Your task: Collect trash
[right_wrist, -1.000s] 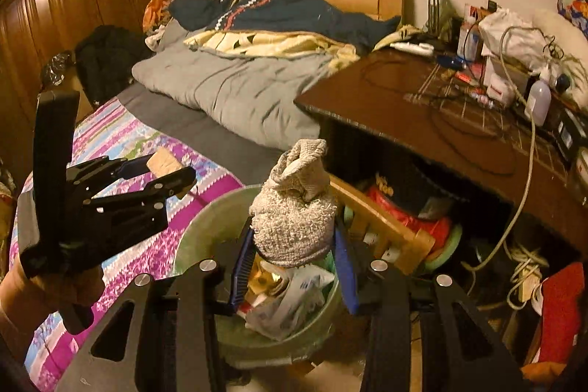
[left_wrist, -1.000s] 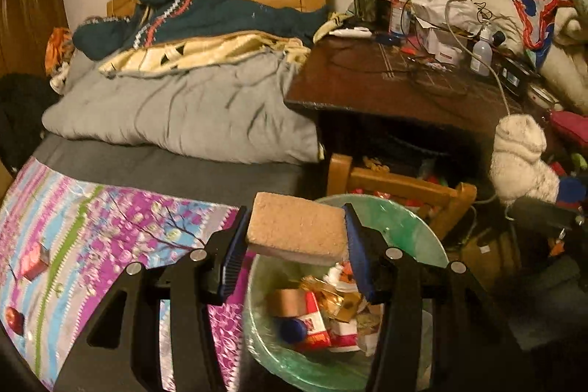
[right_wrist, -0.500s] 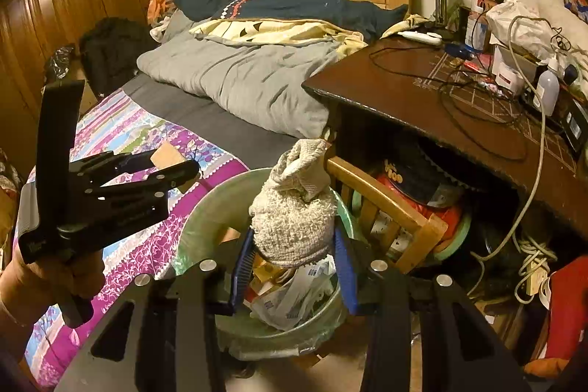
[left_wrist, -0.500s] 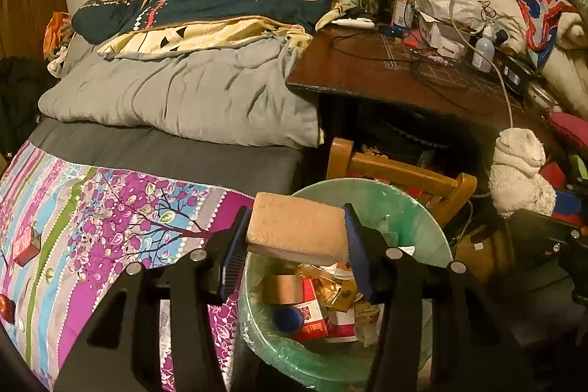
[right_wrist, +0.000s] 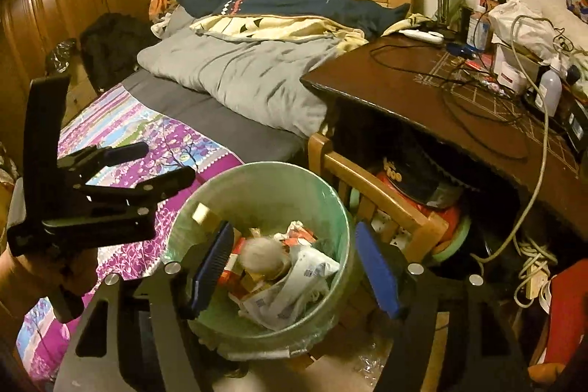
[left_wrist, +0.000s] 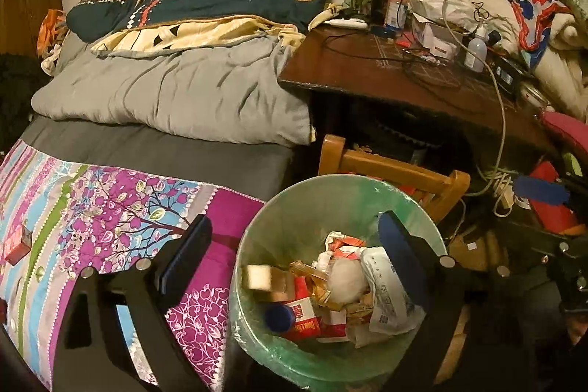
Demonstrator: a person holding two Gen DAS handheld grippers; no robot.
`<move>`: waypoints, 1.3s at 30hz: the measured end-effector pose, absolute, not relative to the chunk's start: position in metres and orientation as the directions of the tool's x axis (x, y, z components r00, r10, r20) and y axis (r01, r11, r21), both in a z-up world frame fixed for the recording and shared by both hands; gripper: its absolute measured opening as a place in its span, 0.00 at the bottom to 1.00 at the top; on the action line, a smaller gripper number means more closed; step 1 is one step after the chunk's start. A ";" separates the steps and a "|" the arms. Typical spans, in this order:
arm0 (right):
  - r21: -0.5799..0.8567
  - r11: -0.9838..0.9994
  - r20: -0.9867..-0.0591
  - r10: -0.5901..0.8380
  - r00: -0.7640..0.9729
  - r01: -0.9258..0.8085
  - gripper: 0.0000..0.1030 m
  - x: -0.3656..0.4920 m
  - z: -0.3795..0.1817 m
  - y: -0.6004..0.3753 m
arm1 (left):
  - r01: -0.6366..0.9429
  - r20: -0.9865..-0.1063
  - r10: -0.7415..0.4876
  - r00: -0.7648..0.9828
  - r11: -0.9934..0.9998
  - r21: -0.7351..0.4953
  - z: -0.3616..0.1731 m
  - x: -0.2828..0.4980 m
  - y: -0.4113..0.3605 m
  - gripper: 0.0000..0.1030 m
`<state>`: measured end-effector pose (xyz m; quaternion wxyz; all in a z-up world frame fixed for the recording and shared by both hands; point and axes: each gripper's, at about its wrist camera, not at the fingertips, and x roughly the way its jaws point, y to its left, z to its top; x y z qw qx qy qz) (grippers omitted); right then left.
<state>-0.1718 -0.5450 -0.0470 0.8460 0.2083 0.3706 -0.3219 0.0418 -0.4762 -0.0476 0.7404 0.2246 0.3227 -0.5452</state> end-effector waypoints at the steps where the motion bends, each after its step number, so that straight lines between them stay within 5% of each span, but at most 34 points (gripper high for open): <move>1: 0.105 0.705 -0.761 -0.397 0.513 0.701 0.68 -0.174 -0.048 -0.544 | 0.951 -0.719 -0.665 0.200 0.307 -0.019 -0.047 0.040 -0.474 0.86; 6: 0.032 0.692 -0.735 -0.472 0.486 0.721 0.69 -0.188 -0.044 -0.524 | 0.948 -0.680 -0.690 0.249 0.318 0.024 -0.038 0.026 -0.457 0.86; 9: -0.015 0.663 -0.671 -0.562 0.484 0.749 0.75 -0.206 -0.035 -0.506 | 0.939 -0.624 -0.729 0.283 0.342 0.027 -0.029 0.014 -0.436 0.86; 12: -0.061 0.619 -0.565 -0.668 0.483 0.783 0.94 -0.225 -0.024 -0.489 | 0.936 -0.594 -0.751 0.289 0.352 0.010 -0.024 0.005 -0.423 0.86; 15: -0.119 0.589 -0.475 -0.740 0.475 0.799 0.96 -0.239 -0.021 -0.474 | 0.929 -0.554 -0.771 0.314 0.371 0.010 -0.024 -0.007 -0.406 0.86; 25: -0.134 0.603 -0.465 -0.739 0.487 0.786 0.96 -0.260 -0.028 -0.433 | 0.916 -0.488 -0.784 0.385 0.388 0.099 -0.023 -0.045 -0.361 0.93; 39: -0.062 0.616 -0.569 -0.668 0.480 0.785 0.96 -0.275 -0.042 -0.418 | 0.907 -0.521 -0.753 0.403 0.404 0.119 -0.029 -0.060 -0.338 0.94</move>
